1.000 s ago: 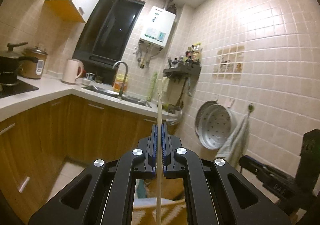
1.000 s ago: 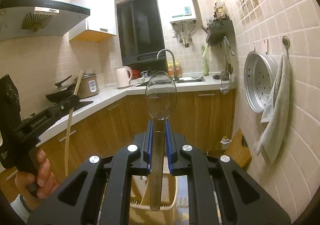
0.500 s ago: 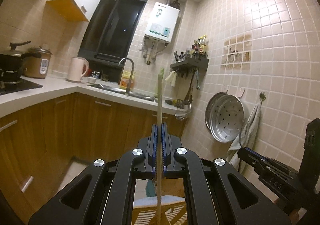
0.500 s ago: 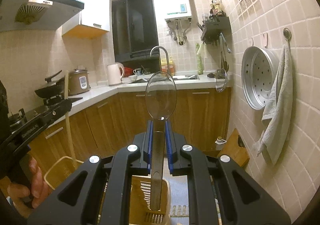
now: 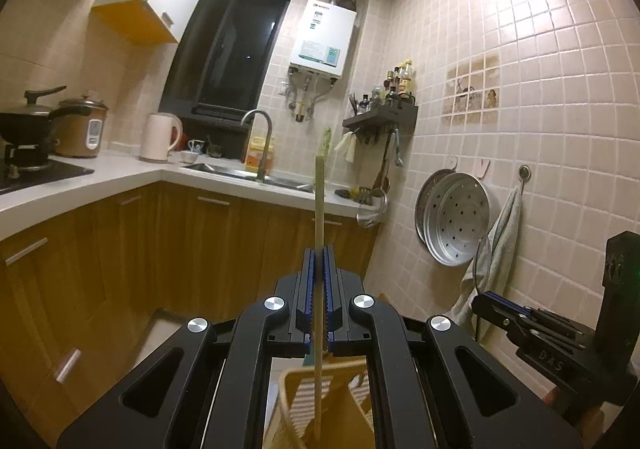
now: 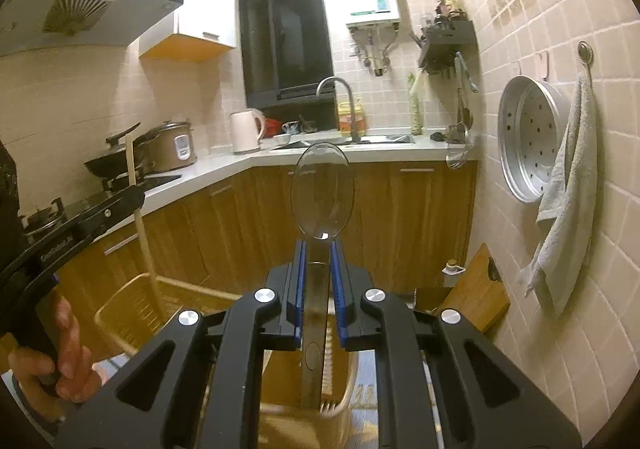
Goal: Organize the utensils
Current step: 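Open the left tool over the yellow caddy while the right tool releases its spoon there, then move both tools back down to the utensils on the rug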
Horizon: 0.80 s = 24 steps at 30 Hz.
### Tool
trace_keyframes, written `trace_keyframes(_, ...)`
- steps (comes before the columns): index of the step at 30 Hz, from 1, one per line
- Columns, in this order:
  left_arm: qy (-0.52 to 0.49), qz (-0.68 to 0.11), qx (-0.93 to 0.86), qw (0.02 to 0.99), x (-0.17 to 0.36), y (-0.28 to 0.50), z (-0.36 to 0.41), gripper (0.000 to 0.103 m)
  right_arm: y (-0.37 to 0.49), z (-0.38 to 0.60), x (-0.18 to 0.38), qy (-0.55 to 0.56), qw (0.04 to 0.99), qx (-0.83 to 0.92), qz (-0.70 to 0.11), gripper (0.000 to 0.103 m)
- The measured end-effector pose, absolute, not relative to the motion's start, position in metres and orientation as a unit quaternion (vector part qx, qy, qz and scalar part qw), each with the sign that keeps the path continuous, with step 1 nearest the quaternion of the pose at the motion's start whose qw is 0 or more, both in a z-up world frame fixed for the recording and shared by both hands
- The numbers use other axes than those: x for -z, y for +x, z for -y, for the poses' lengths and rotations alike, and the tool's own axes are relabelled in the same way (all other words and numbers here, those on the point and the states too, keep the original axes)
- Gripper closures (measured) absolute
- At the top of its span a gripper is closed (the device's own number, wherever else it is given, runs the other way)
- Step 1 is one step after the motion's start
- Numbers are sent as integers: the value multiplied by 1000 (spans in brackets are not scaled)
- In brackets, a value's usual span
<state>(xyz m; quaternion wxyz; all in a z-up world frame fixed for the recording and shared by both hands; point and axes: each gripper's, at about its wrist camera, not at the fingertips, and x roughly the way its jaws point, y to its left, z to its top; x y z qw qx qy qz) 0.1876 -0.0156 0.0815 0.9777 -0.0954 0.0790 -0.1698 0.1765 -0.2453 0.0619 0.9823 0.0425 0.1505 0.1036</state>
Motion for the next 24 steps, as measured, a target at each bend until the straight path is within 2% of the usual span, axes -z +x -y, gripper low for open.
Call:
trace_keyframes(1, -94, -83, 170, 977, -82, 186, 15, 89, 173, 246, -62, 44, 980, -111, -157, 89)
trace_keyframes(2, -95, -89, 171, 977, -81, 184, 12, 81, 170, 246, -62, 44, 979, -114, -161, 83)
trace_keyframes(4, -100, -102, 173, 975, -82, 180, 7, 72, 159, 249, -63, 46, 979, -113, -161, 64)
trace_keyframes(5, -106, -108, 175, 973, -82, 176, 3, 70, 154, 251, -64, 48, 980, -112, -160, 44)
trace_keyframes(6, -110, -113, 177, 971, -83, 172, -2, 68, 145, 254, -66, 52, 980, -115, -154, 38)
trace_keyframes(15, -123, -136, 182, 966, -94, 132, -24, 66, 93, 256, -89, 46, 977, -106, -178, 38)
trace_keyframes(24, -76, -243, 170, 952, -93, 82, -22, 61, 57, 245, -68, 41, 944, -102, -312, 38)
